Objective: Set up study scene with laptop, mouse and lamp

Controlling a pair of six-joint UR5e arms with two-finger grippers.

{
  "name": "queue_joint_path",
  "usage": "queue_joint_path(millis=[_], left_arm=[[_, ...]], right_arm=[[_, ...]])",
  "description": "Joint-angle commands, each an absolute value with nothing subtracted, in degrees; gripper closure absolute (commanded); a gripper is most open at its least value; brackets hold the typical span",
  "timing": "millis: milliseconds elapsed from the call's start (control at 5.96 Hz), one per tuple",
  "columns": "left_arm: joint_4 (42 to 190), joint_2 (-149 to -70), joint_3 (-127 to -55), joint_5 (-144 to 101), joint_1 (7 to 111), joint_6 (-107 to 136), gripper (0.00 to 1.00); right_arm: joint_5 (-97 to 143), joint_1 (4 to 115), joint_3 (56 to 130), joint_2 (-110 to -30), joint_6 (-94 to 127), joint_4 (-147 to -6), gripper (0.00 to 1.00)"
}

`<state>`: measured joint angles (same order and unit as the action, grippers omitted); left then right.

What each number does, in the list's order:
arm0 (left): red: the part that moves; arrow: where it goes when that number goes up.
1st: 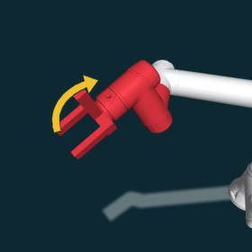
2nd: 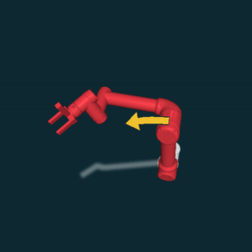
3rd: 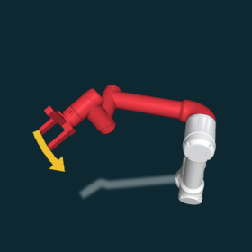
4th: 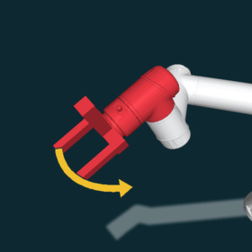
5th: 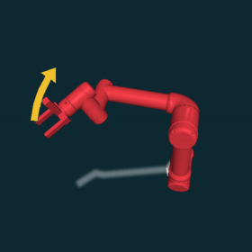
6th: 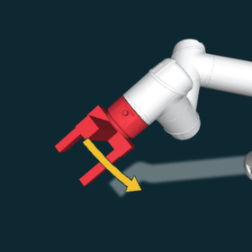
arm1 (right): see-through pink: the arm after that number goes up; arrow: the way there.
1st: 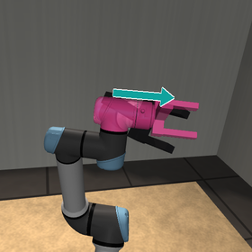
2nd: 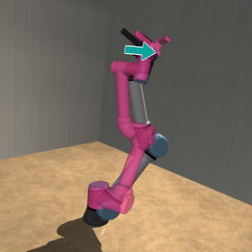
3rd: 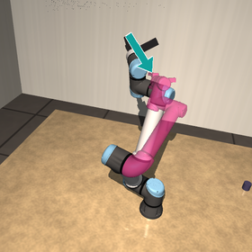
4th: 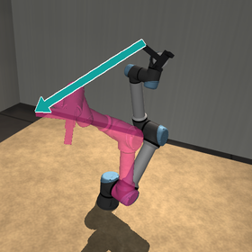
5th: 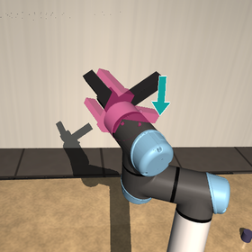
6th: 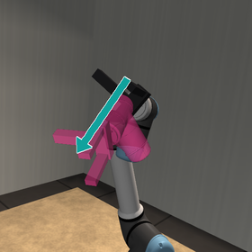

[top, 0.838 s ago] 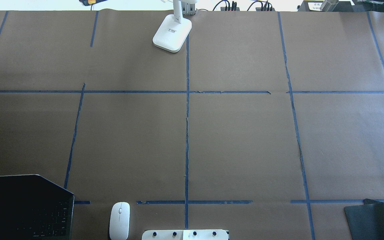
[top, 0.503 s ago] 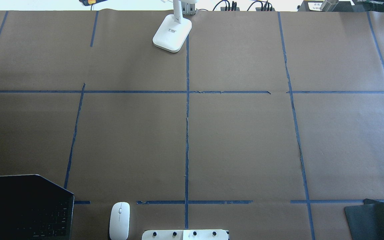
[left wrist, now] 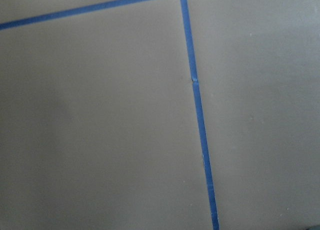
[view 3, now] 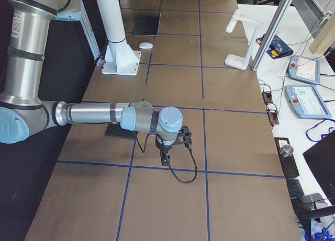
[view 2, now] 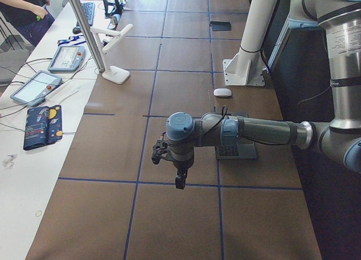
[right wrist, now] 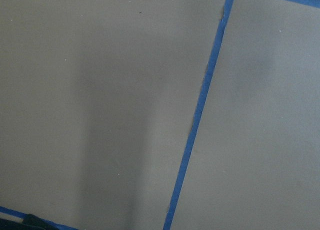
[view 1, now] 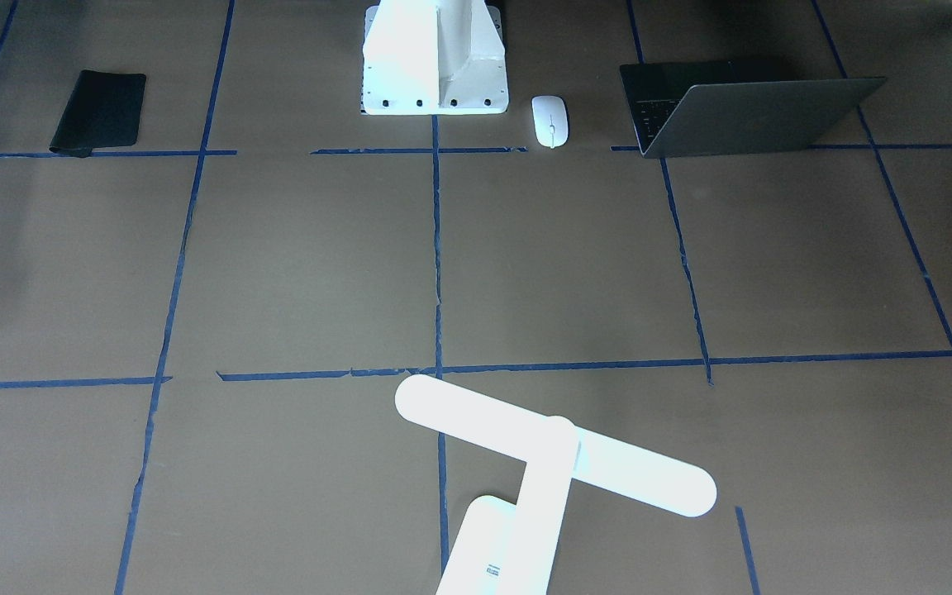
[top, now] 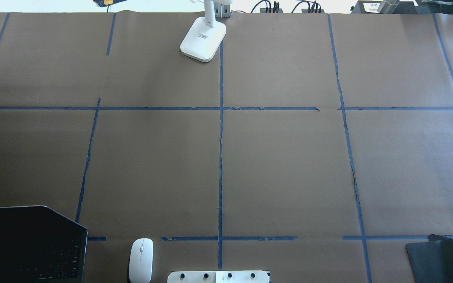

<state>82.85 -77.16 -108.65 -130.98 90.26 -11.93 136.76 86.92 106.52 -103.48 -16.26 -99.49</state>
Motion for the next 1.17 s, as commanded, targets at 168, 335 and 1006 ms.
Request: queue_joint_path(millis=[168, 335, 1006], left_arm=[[91.03, -81.99, -109.07, -131.22, 90.0, -12.47, 0.0], [94.36, -80.09, -108.55, -134.88, 89.56, -12.48, 0.0], [110.39, -75.96, -120.62, -146.25, 71.15, -11.86, 0.0]], right_arm=[[136.76, 86.92, 106.61, -103.45, -16.26, -99.41, 0.0], [136.76, 86.92, 106.61, -103.45, -16.26, -99.4, 0.0], [136.67, 86.92, 106.61, -103.45, -16.35, -99.4, 0.0]])
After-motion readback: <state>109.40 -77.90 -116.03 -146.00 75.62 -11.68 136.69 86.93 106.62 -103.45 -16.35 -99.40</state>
